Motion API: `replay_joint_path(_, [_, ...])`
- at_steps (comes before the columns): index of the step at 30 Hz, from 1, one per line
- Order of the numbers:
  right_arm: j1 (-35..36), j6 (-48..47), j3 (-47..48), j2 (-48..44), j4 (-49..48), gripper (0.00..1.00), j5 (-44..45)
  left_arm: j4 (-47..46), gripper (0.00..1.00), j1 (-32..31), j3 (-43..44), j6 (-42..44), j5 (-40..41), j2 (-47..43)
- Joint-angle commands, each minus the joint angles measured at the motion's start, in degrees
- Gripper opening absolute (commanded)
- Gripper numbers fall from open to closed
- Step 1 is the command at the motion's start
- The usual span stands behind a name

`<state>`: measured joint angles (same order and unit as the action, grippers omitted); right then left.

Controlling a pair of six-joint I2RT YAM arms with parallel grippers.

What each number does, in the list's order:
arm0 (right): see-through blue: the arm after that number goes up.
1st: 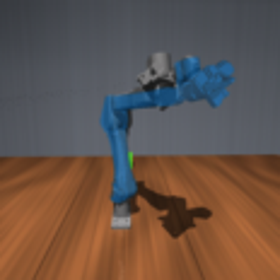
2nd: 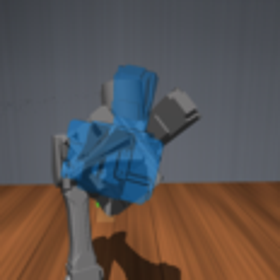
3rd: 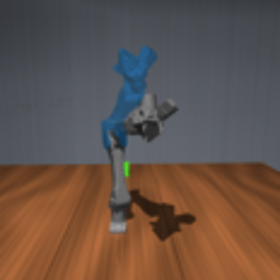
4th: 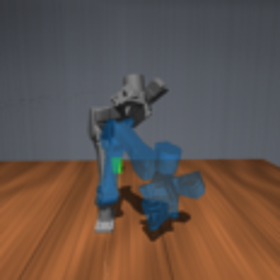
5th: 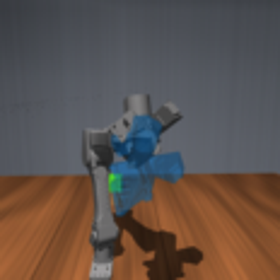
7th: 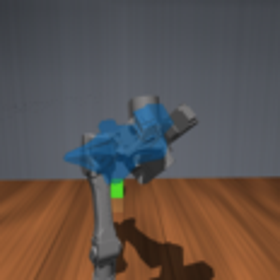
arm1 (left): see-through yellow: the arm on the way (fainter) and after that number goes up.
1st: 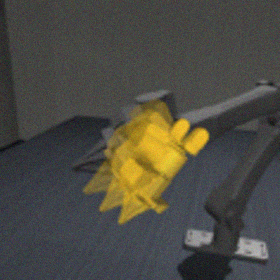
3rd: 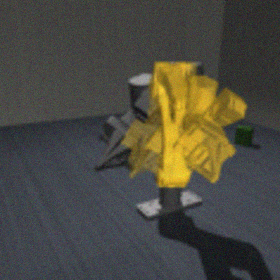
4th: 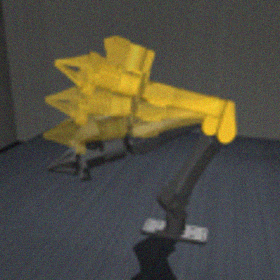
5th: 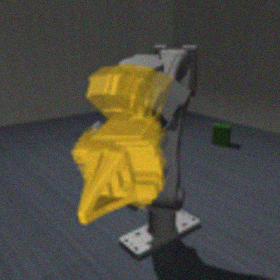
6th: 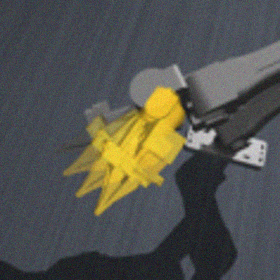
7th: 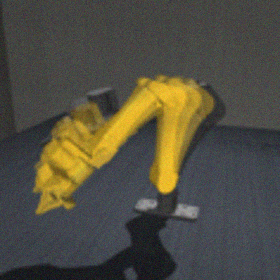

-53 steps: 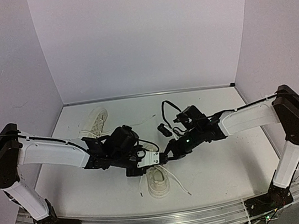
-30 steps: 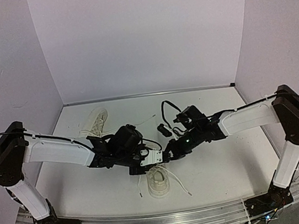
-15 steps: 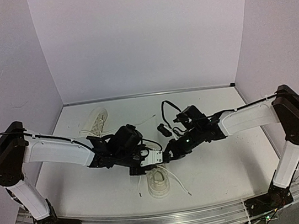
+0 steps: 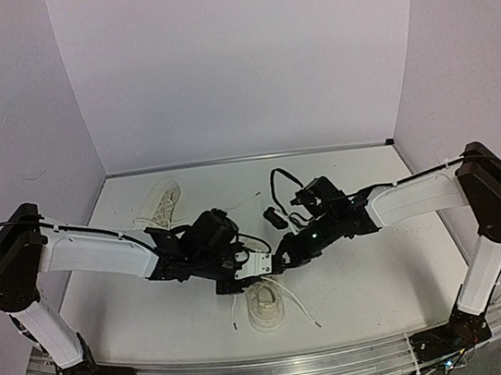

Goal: Tie the shoes

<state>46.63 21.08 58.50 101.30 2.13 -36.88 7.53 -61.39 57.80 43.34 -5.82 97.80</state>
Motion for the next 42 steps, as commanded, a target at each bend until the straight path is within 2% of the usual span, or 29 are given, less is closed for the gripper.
replay_joint_path(1, [-0.14,-0.09,1.71,0.21,-1.56,0.0,-0.5,0.44,0.15,0.3,2.15,-0.1,0.74,0.68])
replay_joint_path(10, [-0.14,0.1,1.78,-0.03,-1.59,0.0,-0.65,-0.85,0.0,0.31,2.54,-1.5,1.43,-1.37])
replay_joint_path(16, [-0.14,0.29,2.09,0.04,-1.6,0.0,-0.73,-3.62,0.0,0.12,2.26,-5.29,-0.55,-3.4])
replay_joint_path(28, [-0.17,0.74,1.93,-0.62,-3.16,0.0,-0.65,-8.55,0.0,0.12,1.36,-13.3,0.97,0.52])
replay_joint_path(42, [-0.14,1.56,1.33,-2.22,-3.79,0.0,-0.36,-12.21,0.0,0.14,-1.75,-18.64,1.56,2.43])
